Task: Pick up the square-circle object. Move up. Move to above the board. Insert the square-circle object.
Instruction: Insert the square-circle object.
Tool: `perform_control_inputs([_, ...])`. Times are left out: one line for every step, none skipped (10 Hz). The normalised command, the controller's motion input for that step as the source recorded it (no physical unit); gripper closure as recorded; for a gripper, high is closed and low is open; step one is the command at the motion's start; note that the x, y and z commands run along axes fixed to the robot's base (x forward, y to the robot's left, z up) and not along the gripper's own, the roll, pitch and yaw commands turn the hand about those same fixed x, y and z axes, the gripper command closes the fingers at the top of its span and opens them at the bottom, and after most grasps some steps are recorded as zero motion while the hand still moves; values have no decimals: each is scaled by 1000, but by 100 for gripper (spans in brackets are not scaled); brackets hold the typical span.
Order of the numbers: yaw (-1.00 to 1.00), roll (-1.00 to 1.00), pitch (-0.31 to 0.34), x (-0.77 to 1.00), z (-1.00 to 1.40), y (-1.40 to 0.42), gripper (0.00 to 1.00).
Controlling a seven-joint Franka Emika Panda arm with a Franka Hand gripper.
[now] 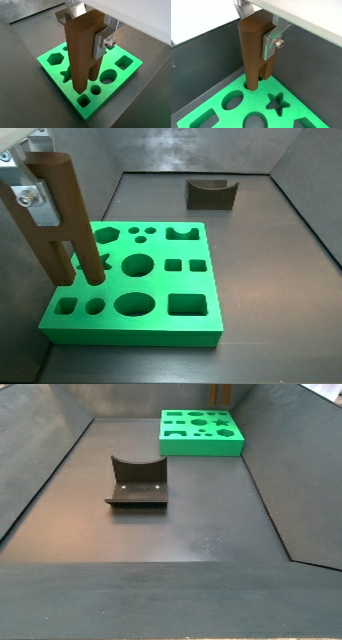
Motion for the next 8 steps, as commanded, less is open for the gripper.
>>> perform_control_inputs([157,0,-116,-9,-177,-111,100])
perform_control_inputs([166,-34,-166,0,-194,-3,100])
perform_control_inputs([43,0,-94,0,-189,0,100])
perform_control_inputs([0,0,0,0,-163,9,100])
perform_control_inputs([0,47,-33,-66,-360,-74,100])
perform_control_inputs([0,13,-17,0,-169,-111,100])
perform_control_inputs([31,101,0,0,-163,-180,100])
perform_control_inputs([0,109,50,60,-146,-20,100])
